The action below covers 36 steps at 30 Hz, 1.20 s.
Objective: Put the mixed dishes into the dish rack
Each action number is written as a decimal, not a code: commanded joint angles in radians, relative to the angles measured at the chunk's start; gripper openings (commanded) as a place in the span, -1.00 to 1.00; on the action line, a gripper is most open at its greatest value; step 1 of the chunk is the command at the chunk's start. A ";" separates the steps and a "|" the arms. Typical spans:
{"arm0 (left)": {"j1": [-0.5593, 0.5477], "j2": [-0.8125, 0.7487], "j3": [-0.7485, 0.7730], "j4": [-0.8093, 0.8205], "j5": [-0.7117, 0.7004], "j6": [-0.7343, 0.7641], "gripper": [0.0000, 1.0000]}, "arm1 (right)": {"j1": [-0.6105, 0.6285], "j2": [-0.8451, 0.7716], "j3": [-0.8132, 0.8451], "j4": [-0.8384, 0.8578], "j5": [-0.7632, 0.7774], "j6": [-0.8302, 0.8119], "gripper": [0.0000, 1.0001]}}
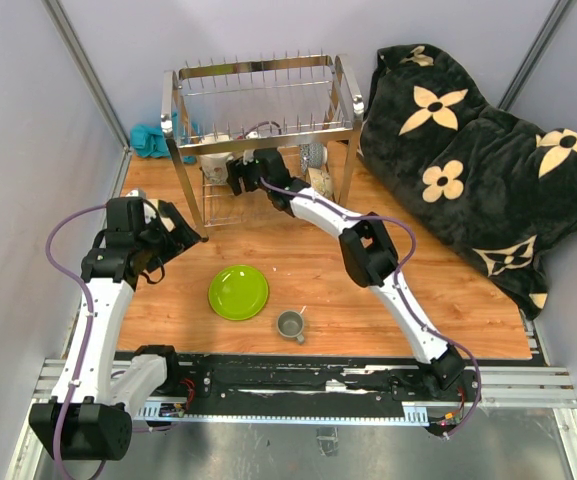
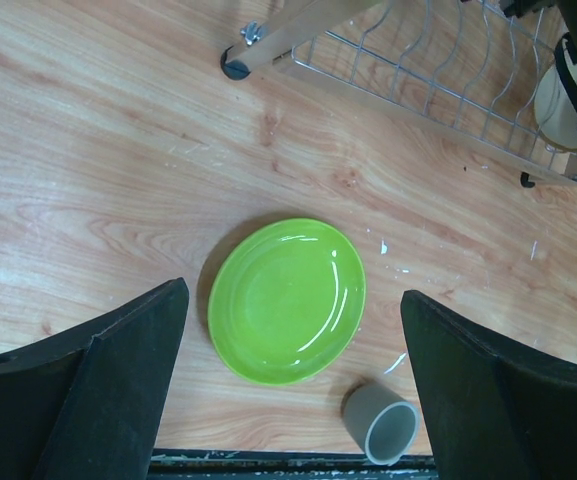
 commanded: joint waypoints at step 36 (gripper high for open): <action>0.008 0.012 -0.016 0.048 0.004 0.009 0.92 | -0.049 -0.035 0.022 0.011 -0.287 0.165 -0.99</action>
